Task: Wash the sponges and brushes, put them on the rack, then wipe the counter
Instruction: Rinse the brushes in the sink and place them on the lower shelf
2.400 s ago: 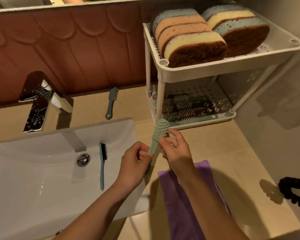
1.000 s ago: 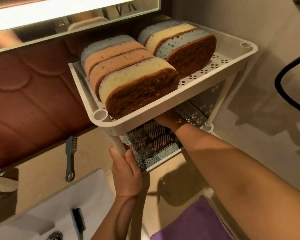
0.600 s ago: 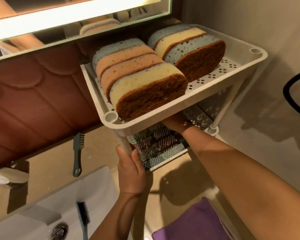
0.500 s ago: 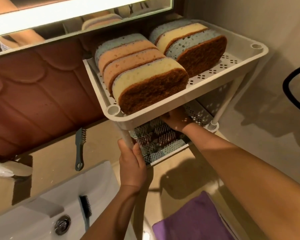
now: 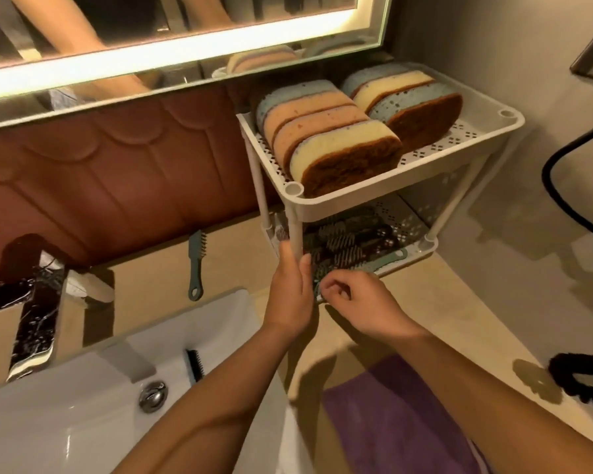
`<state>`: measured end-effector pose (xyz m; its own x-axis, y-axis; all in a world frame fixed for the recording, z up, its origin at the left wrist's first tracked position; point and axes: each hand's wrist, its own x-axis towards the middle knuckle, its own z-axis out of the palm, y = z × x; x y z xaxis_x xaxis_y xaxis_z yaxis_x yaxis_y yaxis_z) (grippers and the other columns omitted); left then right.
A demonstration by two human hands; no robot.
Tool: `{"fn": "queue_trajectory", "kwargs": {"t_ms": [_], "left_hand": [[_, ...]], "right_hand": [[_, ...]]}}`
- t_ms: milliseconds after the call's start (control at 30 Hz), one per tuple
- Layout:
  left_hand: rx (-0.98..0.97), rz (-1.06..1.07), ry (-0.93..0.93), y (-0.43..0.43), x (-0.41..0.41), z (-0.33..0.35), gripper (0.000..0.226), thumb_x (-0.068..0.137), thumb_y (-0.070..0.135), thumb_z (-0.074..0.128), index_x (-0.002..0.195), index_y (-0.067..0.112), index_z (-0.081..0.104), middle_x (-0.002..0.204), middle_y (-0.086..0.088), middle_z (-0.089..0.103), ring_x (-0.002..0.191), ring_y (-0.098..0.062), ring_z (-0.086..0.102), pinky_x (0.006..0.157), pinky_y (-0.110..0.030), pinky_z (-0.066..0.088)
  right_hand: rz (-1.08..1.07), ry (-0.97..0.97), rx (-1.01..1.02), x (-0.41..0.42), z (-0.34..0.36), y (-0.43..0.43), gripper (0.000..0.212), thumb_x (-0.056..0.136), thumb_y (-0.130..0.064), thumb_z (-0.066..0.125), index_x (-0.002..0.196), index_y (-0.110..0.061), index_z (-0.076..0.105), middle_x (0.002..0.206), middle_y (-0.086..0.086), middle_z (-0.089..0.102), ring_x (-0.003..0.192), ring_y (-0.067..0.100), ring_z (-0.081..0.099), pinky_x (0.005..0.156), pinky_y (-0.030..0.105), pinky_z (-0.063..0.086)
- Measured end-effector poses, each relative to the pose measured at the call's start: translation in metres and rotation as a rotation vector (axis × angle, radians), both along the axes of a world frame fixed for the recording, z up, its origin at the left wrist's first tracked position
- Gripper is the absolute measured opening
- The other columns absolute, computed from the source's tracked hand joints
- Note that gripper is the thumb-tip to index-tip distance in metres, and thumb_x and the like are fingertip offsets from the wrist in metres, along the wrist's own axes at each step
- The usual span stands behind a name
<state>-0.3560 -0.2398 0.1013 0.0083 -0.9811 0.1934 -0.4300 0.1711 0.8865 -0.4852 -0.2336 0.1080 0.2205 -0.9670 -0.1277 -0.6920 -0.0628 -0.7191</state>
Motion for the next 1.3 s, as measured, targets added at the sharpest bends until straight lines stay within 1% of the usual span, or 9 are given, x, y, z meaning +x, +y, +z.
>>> {"fn": "queue_trajectory", "kwargs": {"t_ms": [200,333,533,600,700,867,1000,1100,1300], "left_hand": [[0.194,-0.058,0.077,0.012,0.043,0.020,0.039,0.098,0.028,0.039,0.134,0.021,0.027,0.135,-0.002,0.039,0.122,-0.014,0.040,0.106,-0.038,0.039],[0.261,-0.002,0.027,0.036,0.094,0.025,0.033,0.097,0.016,0.042,0.130,0.013,0.038,0.129,-0.004,0.043,0.114,-0.011,0.042,0.093,-0.018,0.035],[0.450,0.029,0.023,0.082,0.195,0.025,0.008,0.097,0.017,0.044,0.099,0.016,0.052,0.093,0.000,0.056,0.088,-0.013,0.054,0.059,-0.010,0.040],[0.524,0.015,0.027,0.096,0.221,0.026,0.012,0.098,0.014,0.042,0.091,0.016,0.051,0.092,-0.002,0.056,0.085,-0.014,0.055,0.064,-0.010,0.045],[0.621,-0.019,-0.009,0.117,0.260,0.024,0.012,0.098,0.020,0.041,0.094,0.019,0.052,0.095,0.000,0.058,0.094,-0.020,0.057,0.088,-0.035,0.047],[0.614,-0.017,-0.062,0.141,0.291,0.023,0.014,0.098,0.020,0.042,0.093,0.022,0.055,0.099,0.000,0.060,0.099,-0.020,0.058,0.088,-0.030,0.046],[0.595,0.045,0.012,0.157,0.317,0.023,0.017,0.098,0.020,0.040,0.100,0.015,0.056,0.098,0.002,0.060,0.095,-0.014,0.058,0.084,-0.021,0.044],[0.593,0.084,0.032,0.166,0.330,0.019,0.014,0.098,0.024,0.041,0.096,0.022,0.055,0.097,0.005,0.061,0.094,-0.013,0.059,0.089,-0.028,0.045],[0.595,0.144,0.078,0.180,0.347,0.010,0.016,0.098,0.023,0.039,0.096,0.022,0.055,0.095,0.007,0.060,0.091,-0.011,0.060,0.089,-0.034,0.047]], "right_hand": [[0.116,-0.073,0.117,0.030,0.017,0.021,0.017,0.087,-0.016,0.058,0.081,-0.031,0.063,0.070,-0.013,0.059,0.066,0.003,0.055,0.068,0.029,0.048],[0.207,-0.006,0.168,0.074,0.017,0.029,0.016,0.087,-0.013,0.054,0.091,-0.018,0.069,0.083,-0.002,0.068,0.084,0.018,0.065,0.083,0.036,0.053],[0.252,0.016,0.236,0.153,0.007,0.018,0.013,0.087,-0.019,0.057,0.089,-0.013,0.068,0.086,0.002,0.064,0.085,0.025,0.066,0.075,0.034,0.051],[0.213,0.029,0.240,0.174,-0.003,0.007,0.018,0.086,-0.021,0.058,0.088,-0.006,0.069,0.088,0.010,0.068,0.084,0.029,0.066,0.077,0.038,0.052],[0.125,0.113,0.205,0.207,-0.020,-0.009,0.019,0.086,-0.027,0.059,0.090,-0.010,0.067,0.090,0.009,0.068,0.085,0.030,0.064,0.074,0.037,0.051],[0.008,0.285,0.084,0.231,-0.034,-0.030,0.023,0.089,-0.032,0.056,0.093,-0.009,0.057,0.097,0.013,0.062,0.093,0.034,0.058,0.066,0.030,0.038],[-0.039,0.397,0.060,0.252,-0.043,-0.041,0.043,0.089,-0.039,0.055,0.114,-0.004,0.050,0.114,0.019,0.057,0.105,0.039,0.056,0.077,0.038,0.044],[-0.090,0.434,0.099,0.262,-0.049,-0.047,0.047,0.089,-0.041,0.054,0.118,-0.005,0.045,0.118,0.020,0.055,0.110,0.040,0.054,0.084,0.042,0.045],[-0.183,0.314,0.161,0.278,-0.054,-0.046,0.013,0.090,-0.023,0.055,0.090,-0.010,0.051,0.112,0.020,0.061,0.102,0.038,0.057,0.073,0.033,0.040]]}}
